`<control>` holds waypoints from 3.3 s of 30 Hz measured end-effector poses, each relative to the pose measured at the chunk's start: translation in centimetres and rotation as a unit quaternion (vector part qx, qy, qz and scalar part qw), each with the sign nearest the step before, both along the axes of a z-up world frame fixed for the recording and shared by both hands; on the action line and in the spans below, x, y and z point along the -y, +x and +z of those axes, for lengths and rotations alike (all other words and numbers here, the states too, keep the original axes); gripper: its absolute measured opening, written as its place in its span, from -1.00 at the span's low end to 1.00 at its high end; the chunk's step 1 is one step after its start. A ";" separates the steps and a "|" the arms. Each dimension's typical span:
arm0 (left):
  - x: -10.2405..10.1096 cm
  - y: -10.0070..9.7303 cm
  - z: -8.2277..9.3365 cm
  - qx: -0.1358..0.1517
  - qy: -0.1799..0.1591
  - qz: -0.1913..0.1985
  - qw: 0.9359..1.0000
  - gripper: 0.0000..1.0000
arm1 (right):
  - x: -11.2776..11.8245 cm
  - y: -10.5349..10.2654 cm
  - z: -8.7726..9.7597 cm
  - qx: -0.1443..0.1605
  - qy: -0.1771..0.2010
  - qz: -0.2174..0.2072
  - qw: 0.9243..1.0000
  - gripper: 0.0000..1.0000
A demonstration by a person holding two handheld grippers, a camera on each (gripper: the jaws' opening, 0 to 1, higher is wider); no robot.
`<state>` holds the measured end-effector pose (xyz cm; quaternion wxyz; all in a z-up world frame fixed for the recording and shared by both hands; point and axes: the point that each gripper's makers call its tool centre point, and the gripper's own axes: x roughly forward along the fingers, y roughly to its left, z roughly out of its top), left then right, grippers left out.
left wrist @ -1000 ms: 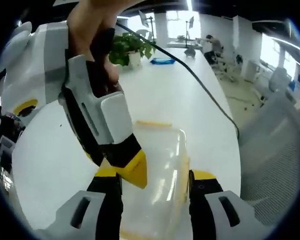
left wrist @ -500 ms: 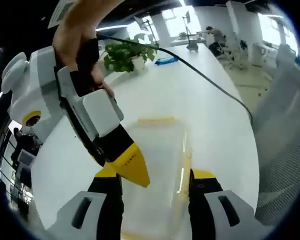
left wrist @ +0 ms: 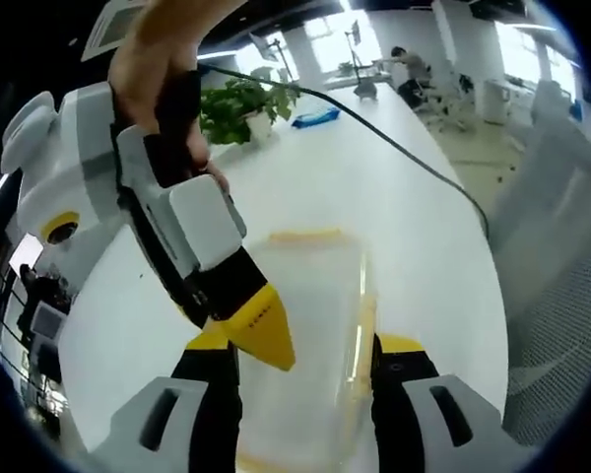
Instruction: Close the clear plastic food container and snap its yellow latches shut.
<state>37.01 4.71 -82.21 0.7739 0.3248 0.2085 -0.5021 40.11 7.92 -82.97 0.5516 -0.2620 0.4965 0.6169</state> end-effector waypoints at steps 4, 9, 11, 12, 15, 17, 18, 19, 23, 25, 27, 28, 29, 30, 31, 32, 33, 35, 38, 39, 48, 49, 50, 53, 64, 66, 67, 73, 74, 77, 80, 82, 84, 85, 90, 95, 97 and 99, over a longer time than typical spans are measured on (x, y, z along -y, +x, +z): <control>0.1 -0.1 0.0 -0.003 0.007 -0.006 1.000 0.00 | 0.0 -0.1 0.1 0.005 0.012 -0.014 1.000 -0.03; 0.0 -0.2 0.1 -0.004 0.008 -0.007 1.000 0.00 | -0.1 0.0 0.1 0.019 0.032 -0.041 0.998 0.03; 0.1 -0.2 0.1 -0.005 0.010 -0.007 1.000 0.00 | -0.2 0.0 0.1 0.025 0.037 -0.048 0.998 0.05; 0.1 -0.2 0.1 -0.005 0.010 -0.007 1.000 0.00 | -0.3 0.0 0.1 0.027 0.039 -0.050 0.998 0.06; 0.0 -0.3 0.0 -0.007 0.013 -0.008 1.000 0.00 | -0.3 0.1 0.1 0.031 0.043 -0.056 0.997 0.08; -0.1 -0.3 0.1 -0.008 0.018 -0.012 1.000 0.00 | -0.3 0.1 0.1 0.031 0.046 -0.063 0.997 0.08; -0.1 -0.4 0.1 -0.009 0.019 -0.013 1.000 0.00 | -0.4 0.0 0.1 0.032 0.047 -0.065 0.996 0.08; -0.1 -0.4 0.1 -0.010 0.021 -0.014 1.000 0.00 | -0.4 0.0 0.1 0.033 0.048 -0.066 0.996 0.08; -0.2 -0.4 0.0 -0.011 0.027 -0.017 0.999 0.01 | -0.3 0.0 0.2 0.038 0.061 -0.081 0.994 0.09; -0.2 -0.4 0.1 -0.012 0.032 -0.019 0.999 0.01 | -0.1 0.2 0.1 0.039 0.059 -0.107 0.992 0.13; -0.2 -0.4 0.1 -0.014 0.038 -0.020 0.999 0.01 | 0.0 0.4 0.0 0.040 0.071 -0.124 0.989 0.16; -0.2 -0.4 0.1 -0.015 0.039 -0.020 0.999 0.01 | 0.1 0.4 0.1 0.042 0.077 -0.130 0.988 0.17; -0.2 -0.4 0.1 -0.015 0.040 -0.021 0.999 0.01 | 0.2 0.4 0.1 0.046 0.083 -0.140 0.986 0.18; -0.2 -0.4 0.1 -0.017 0.040 -0.021 0.999 0.01 | 0.2 0.3 0.1 0.041 0.087 -0.155 0.983 0.19; -0.3 -0.4 0.1 -0.019 0.041 -0.022 0.999 0.01 | 0.4 0.4 0.1 0.047 0.088 -0.153 0.983 0.19; -0.2 -0.4 0.1 -0.020 0.043 -0.022 0.999 0.02 | 0.5 0.4 0.1 0.041 0.093 -0.177 0.979 0.20; -0.2 -0.4 0.1 -0.017 0.050 -0.022 0.998 0.02 | 0.5 0.4 0.0 0.037 0.095 -0.191 0.976 0.21; -0.1 -0.4 0.1 -0.018 0.054 -0.022 0.998 0.02 | 0.8 0.6 0.2 0.048 0.102 -0.206 0.972 0.25; 0.0 -0.4 0.3 -0.030 0.045 -0.016 0.998 0.04 | 0.9 0.6 0.3 0.061 0.113 -0.214 0.968 0.28; 0.0 -0.4 0.4 -0.038 0.036 -0.012 0.999 0.04 | 0.9 0.6 0.4 0.069 0.119 -0.218 0.966 0.26; -0.8 -0.3 0.8 -0.050 0.035 -0.002 0.998 0.11 | 1.6 1.2 1.5 0.101 0.147 -0.250 0.952 0.29; -0.8 -0.3 1.0 -0.052 0.031 0.000 0.998 0.12 | 1.7 1.1 1.6 0.102 0.150 -0.250 0.951 0.29; -0.9 -0.3 1.1 -0.054 0.028 0.003 0.998 0.15 | 1.9 0.9 1.9 0.101 0.155 -0.250 0.951 0.29; -1.2 -0.6 1.4 -0.063 0.019 0.002 0.998 0.26 | 2.1 0.6 2.3 0.094 0.169 -0.256 0.947 0.29; -4.6 1.0 1.9 -0.082 0.007 0.035 0.996 0.50 | 3.4 -0.6 3.3 0.120 0.184 -0.226 0.949 0.55; -5.1 1.1 1.8 -0.084 0.010 0.034 0.996 0.53 | 3.5 -1.1 3.1 0.120 0.180 -0.216 0.952 0.55; -5.2 1.1 1.8 -0.087 0.010 0.035 0.996 0.54 | 3.6 -1.3 3.1 0.121 0.178 -0.212 0.953 0.54; -5.5 1.2 1.5 -0.105 -0.007 0.046 0.993 0.56 | 3.9 -2.2 2.7 0.116 0.178 -0.203 0.956 0.54; -5.4 1.2 1.4 -0.113 -0.015 0.052 0.992 0.56 | 4.0 -2.4 2.6 0.117 0.178 -0.203 0.956 0.54; -5.4 1.0 1.0 -0.119 -0.013 0.049 0.992 0.56 | 4.4 -2.6 2.1 0.125 0.168 -0.194 0.958 0.57; -5.6 0.9 0.2 -0.118 0.006 0.044 0.992 0.56 | 4.6 -2.6 1.8 0.140 0.161 -0.187 0.959 0.60; -5.8 1.0 -0.1 -0.115 0.015 0.045 0.992 0.56 | 4.7 -2.8 1.5 0.152 0.156 -0.168 0.961 0.61; -5.8 1.1 -0.3 -0.119 0.014 0.048 0.992 0.53 | 4.8 -2.8 1.3 0.160 0.151 -0.160 0.962 0.60; -5.9 1.2 -0.4 -0.118 0.014 0.051 0.992 0.53 | 4.8 -2.7 1.3 0.161 0.150 -0.160 0.962 0.58; -6.2 1.4 -0.8 -0.124 0.022 0.058 0.990 0.46 | 4.9 -2.2 1.3 0.176 0.152 -0.154 0.960 0.41; -6.3 1.4 -0.9 -0.122 0.026 0.048 0.991 0.45 | 4.6 -2.4 1.3 0.173 0.165 -0.148 0.960 0.40; -6.3 1.4 -0.9 -0.122 0.028 0.047 0.991 0.45 | 4.5 -2.5 1.3 0.172 0.167 -0.143 0.960 0.42; -6.2 1.3 -0.9 -0.122 0.029 0.045 0.991 0.45 | 4.5 -2.5 1.3 0.170 0.165 -0.139 0.962 0.42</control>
